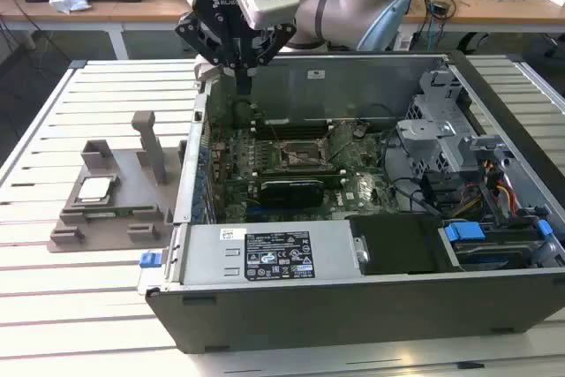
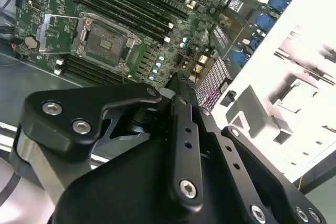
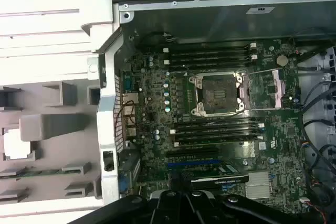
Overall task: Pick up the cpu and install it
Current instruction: 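Reach for the cpu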
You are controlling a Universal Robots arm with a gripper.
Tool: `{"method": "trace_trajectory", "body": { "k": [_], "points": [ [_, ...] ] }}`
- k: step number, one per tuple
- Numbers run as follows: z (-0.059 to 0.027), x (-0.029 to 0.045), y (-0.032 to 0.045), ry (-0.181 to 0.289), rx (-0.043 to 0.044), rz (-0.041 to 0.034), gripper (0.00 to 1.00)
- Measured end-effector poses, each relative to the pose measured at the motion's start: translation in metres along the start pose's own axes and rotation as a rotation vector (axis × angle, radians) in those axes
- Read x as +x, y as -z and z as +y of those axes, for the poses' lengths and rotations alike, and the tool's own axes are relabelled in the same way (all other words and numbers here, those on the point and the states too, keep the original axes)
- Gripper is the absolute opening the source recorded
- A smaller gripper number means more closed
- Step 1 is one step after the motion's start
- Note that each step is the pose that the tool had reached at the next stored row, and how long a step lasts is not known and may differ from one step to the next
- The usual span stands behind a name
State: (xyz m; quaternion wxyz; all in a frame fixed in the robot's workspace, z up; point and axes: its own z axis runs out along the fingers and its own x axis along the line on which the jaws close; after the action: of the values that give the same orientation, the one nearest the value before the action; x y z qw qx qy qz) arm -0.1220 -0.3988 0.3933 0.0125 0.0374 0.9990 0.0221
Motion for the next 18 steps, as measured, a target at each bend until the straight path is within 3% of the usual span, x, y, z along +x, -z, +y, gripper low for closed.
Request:
{"method": "trace_trajectory", "body": {
  "k": [3,8,18],
  "points": [
    [-0.0014,0.0188,0.0005,0.000,0.0000,0.0000,0.11],
    [-0.0027,0.0359,0.0010,0.000,0.0001,0.0000,0.11],
    [-0.0040,0.0532,0.0014,0.000,0.0001,0.0000,0.11]
  ]
}}
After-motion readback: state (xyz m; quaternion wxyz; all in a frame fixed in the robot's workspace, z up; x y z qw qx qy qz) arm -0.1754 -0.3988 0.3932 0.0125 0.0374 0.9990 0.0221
